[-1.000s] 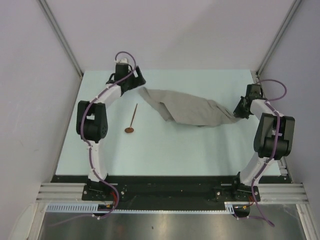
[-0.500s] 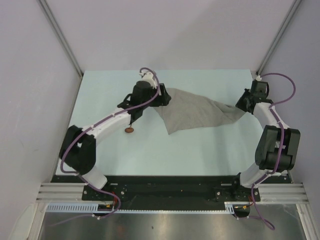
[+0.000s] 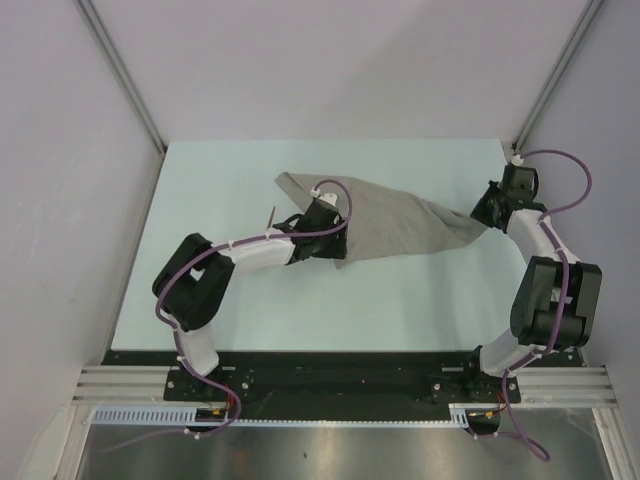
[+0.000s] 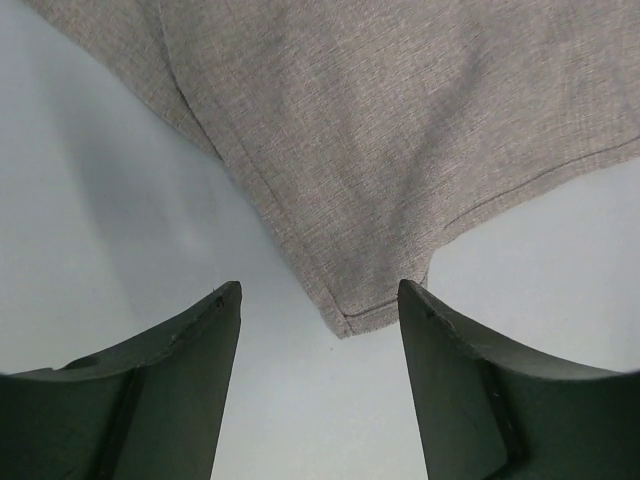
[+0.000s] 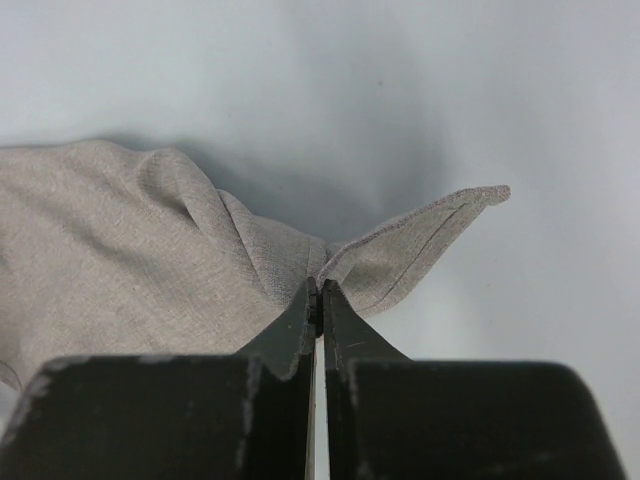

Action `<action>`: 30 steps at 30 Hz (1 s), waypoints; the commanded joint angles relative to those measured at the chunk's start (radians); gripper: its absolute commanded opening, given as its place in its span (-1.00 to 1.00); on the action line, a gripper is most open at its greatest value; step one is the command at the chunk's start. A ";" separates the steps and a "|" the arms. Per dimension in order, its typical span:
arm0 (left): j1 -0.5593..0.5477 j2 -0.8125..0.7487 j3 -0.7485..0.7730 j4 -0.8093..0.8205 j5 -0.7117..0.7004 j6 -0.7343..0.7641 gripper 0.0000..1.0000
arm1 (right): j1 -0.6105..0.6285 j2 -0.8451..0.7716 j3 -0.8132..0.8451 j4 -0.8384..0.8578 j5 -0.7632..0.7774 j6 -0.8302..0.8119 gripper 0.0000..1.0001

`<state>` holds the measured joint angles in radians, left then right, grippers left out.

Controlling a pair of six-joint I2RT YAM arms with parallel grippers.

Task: Fold the napkin, place the utensils inside, and roll it up
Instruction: Flatten the napkin out

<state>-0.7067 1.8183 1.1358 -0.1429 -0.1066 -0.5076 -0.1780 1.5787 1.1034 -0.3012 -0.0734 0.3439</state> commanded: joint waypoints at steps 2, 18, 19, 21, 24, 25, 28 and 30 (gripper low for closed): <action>-0.017 0.006 0.016 -0.057 -0.061 -0.025 0.37 | -0.008 -0.040 0.006 0.024 -0.011 0.001 -1.00; -0.040 0.073 -0.005 0.005 0.056 -0.057 0.42 | -0.021 -0.031 0.000 0.031 -0.017 0.003 -1.00; -0.040 0.076 -0.002 -0.003 0.056 -0.058 0.42 | -0.023 -0.031 0.001 0.031 -0.019 0.001 -1.00; -0.040 0.088 0.004 -0.012 0.056 -0.057 0.41 | -0.025 -0.032 0.001 0.030 -0.016 0.001 -1.00; -0.042 0.104 0.013 -0.024 0.058 -0.055 0.35 | -0.026 -0.034 0.001 0.027 -0.017 0.001 -1.00; -0.043 0.108 0.016 -0.032 0.058 -0.054 0.28 | -0.028 -0.037 0.001 0.027 -0.016 0.003 -1.00; -0.043 0.124 0.013 -0.030 0.062 -0.057 0.11 | -0.031 -0.046 0.000 0.024 -0.016 0.003 -1.00; -0.043 0.133 0.012 -0.018 0.068 -0.058 -0.02 | -0.032 -0.051 0.000 0.022 -0.014 0.001 -1.00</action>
<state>-0.7376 1.8988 1.1481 -0.1326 -0.0742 -0.5503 -0.2001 1.5726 1.1034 -0.3008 -0.0879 0.3439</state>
